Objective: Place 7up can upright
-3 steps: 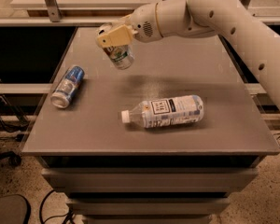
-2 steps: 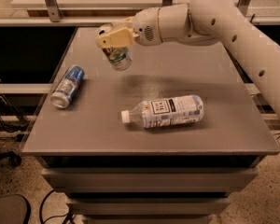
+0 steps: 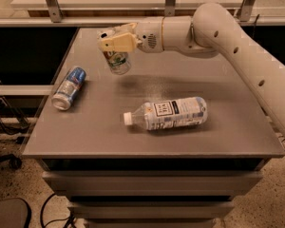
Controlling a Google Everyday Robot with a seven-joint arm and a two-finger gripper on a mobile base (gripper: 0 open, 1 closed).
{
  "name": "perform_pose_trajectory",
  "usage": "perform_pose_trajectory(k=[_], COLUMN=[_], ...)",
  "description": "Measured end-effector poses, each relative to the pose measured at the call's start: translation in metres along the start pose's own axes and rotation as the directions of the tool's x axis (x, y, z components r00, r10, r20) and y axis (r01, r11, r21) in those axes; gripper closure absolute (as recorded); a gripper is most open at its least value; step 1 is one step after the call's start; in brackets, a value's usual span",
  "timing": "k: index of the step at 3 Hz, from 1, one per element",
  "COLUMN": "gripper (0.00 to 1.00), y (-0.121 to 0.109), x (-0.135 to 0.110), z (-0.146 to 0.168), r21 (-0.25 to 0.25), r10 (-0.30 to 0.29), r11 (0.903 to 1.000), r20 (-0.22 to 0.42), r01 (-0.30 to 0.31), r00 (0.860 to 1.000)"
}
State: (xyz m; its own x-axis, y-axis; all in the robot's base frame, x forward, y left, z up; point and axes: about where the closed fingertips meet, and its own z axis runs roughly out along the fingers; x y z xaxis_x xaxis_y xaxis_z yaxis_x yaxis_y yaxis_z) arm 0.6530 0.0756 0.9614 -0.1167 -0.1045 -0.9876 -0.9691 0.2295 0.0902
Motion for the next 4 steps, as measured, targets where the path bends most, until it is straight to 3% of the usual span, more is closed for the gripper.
perform_pose_trajectory(k=[2, 3, 4], gripper=[1.0, 0.84, 0.59], y=[-0.0032, -0.0046, -0.0049], x=[0.0047, 0.0064, 0.0099], z=[0.0021, 0.004, 0.0055], r21=[-0.016, -0.023, -0.03], r10=[0.015, 0.017, 0.02], r11=[0.9998, 0.9996, 0.9994], r20=[0.079, 0.098, 0.11], r01=[-0.014, -0.015, -0.017], r00=[0.997, 0.995, 0.994])
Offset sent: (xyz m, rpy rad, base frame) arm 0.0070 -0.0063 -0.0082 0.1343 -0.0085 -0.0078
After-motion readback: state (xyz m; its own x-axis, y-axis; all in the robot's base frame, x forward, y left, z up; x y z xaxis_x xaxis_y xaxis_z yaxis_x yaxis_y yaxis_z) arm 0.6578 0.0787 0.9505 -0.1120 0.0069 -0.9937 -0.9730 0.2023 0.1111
